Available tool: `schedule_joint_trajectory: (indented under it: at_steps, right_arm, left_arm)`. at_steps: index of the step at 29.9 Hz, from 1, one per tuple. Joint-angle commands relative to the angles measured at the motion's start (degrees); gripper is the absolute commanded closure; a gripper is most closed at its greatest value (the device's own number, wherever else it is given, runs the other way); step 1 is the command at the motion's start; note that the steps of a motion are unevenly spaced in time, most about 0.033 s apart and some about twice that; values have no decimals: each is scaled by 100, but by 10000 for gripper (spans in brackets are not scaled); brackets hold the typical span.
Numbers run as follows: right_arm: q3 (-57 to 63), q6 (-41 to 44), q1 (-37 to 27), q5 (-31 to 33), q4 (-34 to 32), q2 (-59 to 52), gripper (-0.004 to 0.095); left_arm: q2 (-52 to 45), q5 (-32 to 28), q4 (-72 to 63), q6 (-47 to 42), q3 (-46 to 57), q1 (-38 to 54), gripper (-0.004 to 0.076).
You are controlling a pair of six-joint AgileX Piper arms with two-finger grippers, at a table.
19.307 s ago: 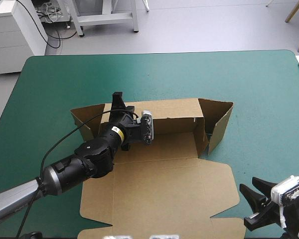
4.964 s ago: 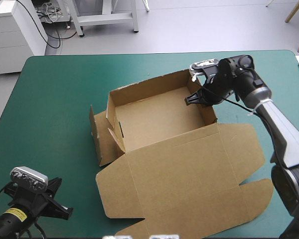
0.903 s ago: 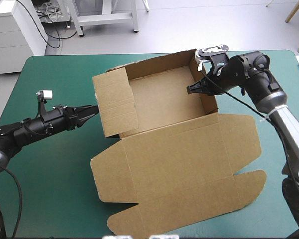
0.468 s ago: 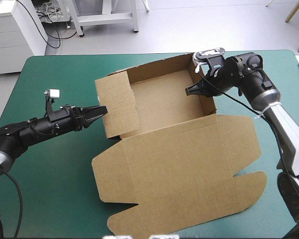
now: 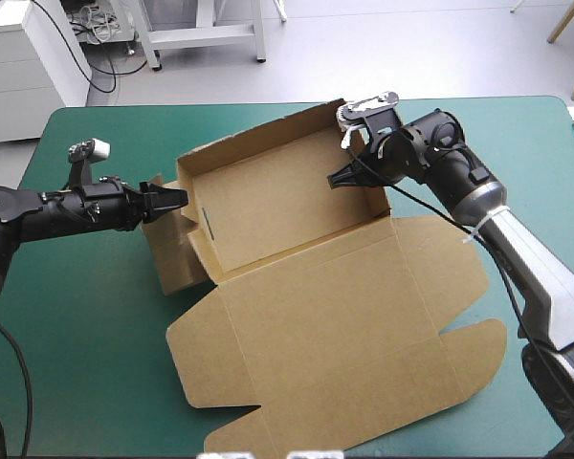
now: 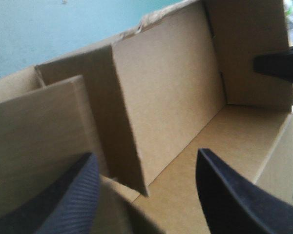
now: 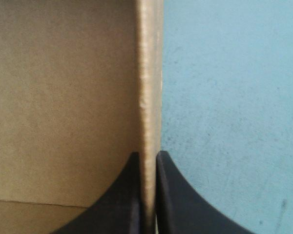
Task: Fold the box
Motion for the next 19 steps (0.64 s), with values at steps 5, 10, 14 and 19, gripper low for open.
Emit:
schedule_joint_trajectory:
  at_steps: [5, 10, 14, 19]
  right_arm:
    - [-208, 83, 22, -315, -67, -266, 924]
    - [-208, 95, 22, -209, -282, -266, 924]
    - [-208, 95, -72, -76, -320, -266, 929]
    - [-208, 67, -411, -25, -187, -266, 929]
  left_arm:
    - [-190, -85, 612, -655, -471, -154, 302]
    - [-277, 117, -759, 164, -496, -57, 302]
    - [-360, 615, -607, 156, -713, -57, 303]
    - [-702, 773, -188, 39, -1064, -57, 344]
